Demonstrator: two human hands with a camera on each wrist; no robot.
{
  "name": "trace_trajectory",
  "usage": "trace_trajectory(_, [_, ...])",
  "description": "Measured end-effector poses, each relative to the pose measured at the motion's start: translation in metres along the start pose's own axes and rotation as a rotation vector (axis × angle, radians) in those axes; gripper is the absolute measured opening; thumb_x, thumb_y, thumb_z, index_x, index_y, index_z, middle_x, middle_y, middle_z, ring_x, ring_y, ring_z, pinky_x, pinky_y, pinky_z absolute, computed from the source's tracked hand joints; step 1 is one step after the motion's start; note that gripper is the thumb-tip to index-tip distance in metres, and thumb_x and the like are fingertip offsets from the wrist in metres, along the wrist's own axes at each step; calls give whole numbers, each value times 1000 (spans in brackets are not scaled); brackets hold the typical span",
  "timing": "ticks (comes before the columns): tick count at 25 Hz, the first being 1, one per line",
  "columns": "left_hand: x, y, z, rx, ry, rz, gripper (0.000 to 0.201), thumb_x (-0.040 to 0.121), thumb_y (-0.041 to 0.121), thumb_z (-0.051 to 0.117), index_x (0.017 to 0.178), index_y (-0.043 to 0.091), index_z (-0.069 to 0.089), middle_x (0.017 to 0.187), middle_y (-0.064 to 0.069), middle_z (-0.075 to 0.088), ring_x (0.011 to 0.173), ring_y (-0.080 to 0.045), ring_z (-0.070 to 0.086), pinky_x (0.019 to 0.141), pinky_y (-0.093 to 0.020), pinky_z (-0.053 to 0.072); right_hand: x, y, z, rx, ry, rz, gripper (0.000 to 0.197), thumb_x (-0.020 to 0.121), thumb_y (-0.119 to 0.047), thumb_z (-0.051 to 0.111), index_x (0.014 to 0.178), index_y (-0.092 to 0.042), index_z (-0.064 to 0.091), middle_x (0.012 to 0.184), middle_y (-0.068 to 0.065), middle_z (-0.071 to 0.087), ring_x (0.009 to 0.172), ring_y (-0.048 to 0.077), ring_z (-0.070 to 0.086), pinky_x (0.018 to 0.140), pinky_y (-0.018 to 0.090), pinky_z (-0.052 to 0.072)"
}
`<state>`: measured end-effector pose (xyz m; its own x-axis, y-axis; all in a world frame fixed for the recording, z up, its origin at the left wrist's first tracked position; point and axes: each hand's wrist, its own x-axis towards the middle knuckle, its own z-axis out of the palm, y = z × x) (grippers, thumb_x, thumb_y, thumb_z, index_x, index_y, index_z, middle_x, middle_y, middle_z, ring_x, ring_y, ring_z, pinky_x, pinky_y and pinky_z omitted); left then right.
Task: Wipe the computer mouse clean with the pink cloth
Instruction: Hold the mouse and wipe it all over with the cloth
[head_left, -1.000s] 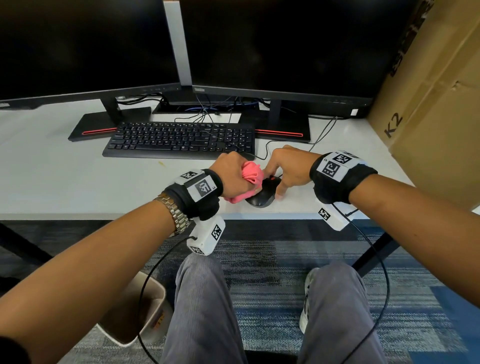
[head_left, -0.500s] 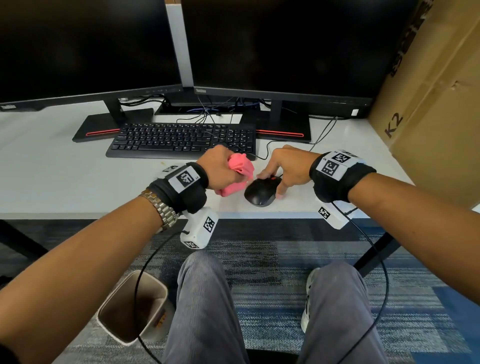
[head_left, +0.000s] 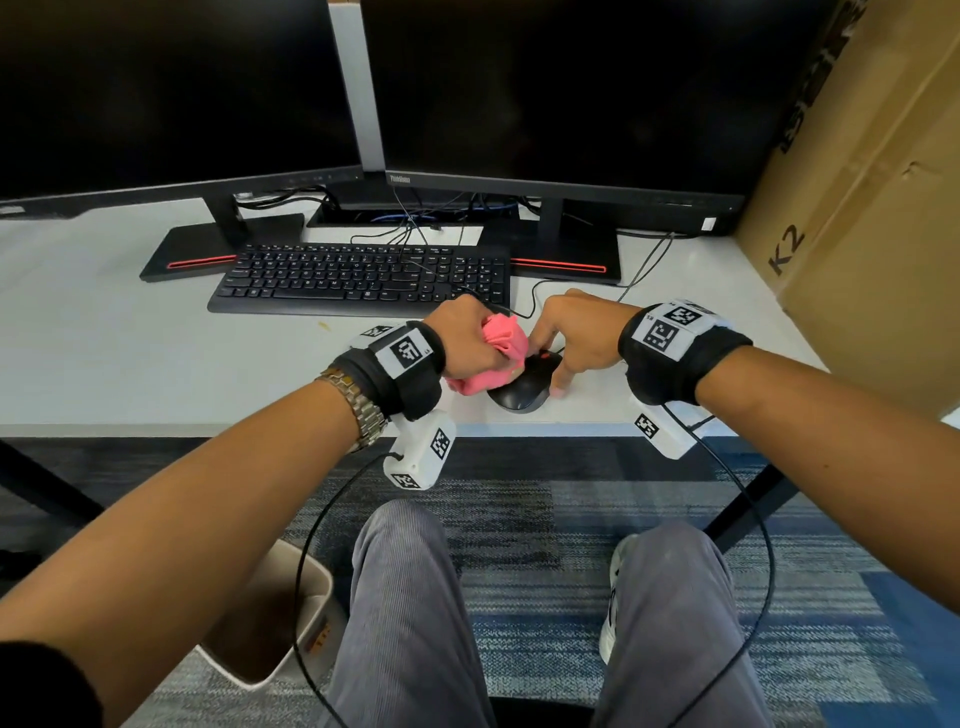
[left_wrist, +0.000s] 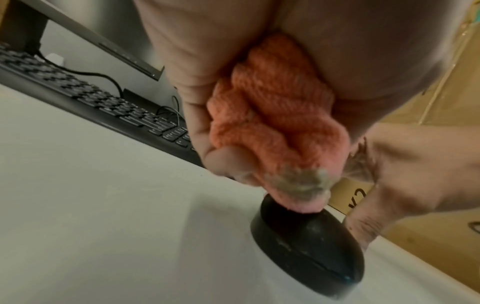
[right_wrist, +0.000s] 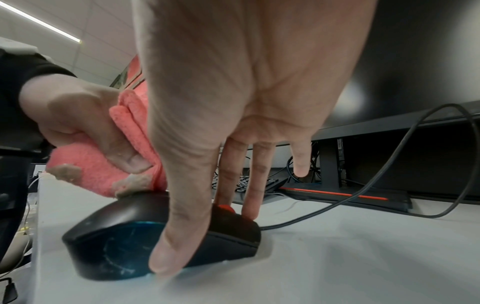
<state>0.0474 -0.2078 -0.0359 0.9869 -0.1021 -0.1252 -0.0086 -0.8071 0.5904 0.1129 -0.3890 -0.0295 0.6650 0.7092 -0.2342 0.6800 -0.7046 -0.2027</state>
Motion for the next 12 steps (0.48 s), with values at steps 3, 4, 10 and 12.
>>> trace_trajectory(3, [-6,9,1,129,35,43,17,73,21,66,61,13,57,55,-1,55,52,-17,50,49,-21,43,-1,-3,-1,2,6,7,46,65,-28,91,109,-27,78,95,-1,74,96,22,60,84,34,50])
trace_trajectory(4, [-8,12,1,168,51,60,17,74,21,66,62,13,57,55,-2,55,52,-17,50,47,-20,42,-2,-4,-2,-2,7,5,46,64,-28,92,108,-28,78,98,0,76,96,23,62,86,37,52])
trace_trajectory(10, [-14,28,17,267,-20,169,26,78,19,61,55,14,48,48,0,48,48,-17,45,48,-21,40,-3,-8,-3,-32,18,12,41,66,-17,90,105,-22,80,98,6,77,97,27,66,84,42,56])
trace_trajectory(12, [-16,28,21,271,-36,194,25,78,19,63,57,14,50,50,-1,50,47,-17,46,46,-16,37,-2,-8,-2,-46,21,15,40,68,-14,88,106,-23,80,97,8,77,98,29,66,83,46,56])
